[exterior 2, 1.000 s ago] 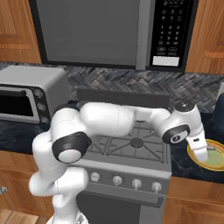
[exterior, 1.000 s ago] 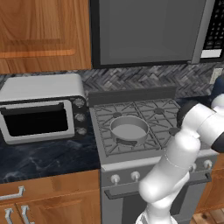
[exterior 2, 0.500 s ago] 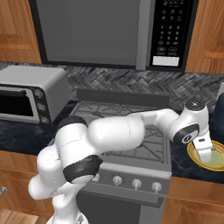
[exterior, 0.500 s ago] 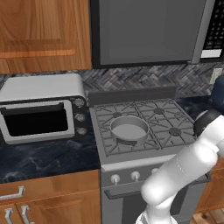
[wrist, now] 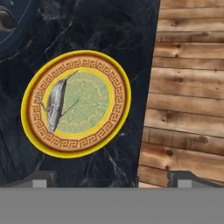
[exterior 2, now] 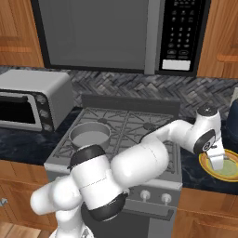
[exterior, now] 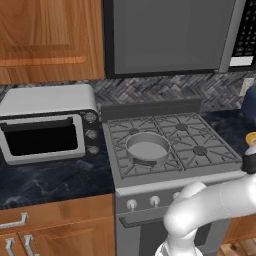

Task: Retrieve the frozen meat and place it in the pot on a burner. Then turn the burner on.

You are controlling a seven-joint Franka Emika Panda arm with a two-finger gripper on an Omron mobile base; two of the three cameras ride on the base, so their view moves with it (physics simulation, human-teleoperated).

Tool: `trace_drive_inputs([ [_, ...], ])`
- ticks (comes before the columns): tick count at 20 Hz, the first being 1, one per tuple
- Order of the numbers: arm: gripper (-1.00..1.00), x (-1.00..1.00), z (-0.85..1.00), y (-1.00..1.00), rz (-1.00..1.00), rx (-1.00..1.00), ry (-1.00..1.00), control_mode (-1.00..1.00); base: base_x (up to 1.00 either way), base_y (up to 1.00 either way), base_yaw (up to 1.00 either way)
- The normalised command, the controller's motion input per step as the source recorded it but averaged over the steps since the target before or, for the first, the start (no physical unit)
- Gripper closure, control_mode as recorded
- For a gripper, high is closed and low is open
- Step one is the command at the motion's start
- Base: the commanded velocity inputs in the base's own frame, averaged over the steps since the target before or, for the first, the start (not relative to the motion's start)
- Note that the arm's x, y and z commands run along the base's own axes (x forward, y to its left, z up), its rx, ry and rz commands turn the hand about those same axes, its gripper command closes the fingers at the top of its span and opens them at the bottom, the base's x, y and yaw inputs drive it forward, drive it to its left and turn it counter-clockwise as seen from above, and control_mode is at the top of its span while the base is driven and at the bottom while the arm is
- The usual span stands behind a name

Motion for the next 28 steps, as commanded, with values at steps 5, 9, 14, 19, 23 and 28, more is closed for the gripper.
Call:
trace_drive_inputs([
  [5,-1.00,0.24,-0.19,-0.02,0.00,-0.01,0.00,-1.00,0.00,0.00,0.00],
  [9,-1.00,0.21,-0.20,-0.07,0.00,0.00,0.00,-1.00,0.00,0.00,0.00],
  [14,-1.00,0.17,-0.25,-0.10,0.00,0.00,0.00,-1.00,0.00,0.00,0.00],
  [19,-1.00,0.19,-0.21,-0.17,0.00,0.00,0.00,-1.00,0.00,0.00,0.00],
  [23,-1.00,0.24,-0.17,-0.19,0.01,0.00,0.00,-1.00,0.00,0.00,0.00],
  [28,-1.00,0.28,-0.19,-0.20,0.01,0.00,0.00,-1.00,0.00,0.00,0.00],
])
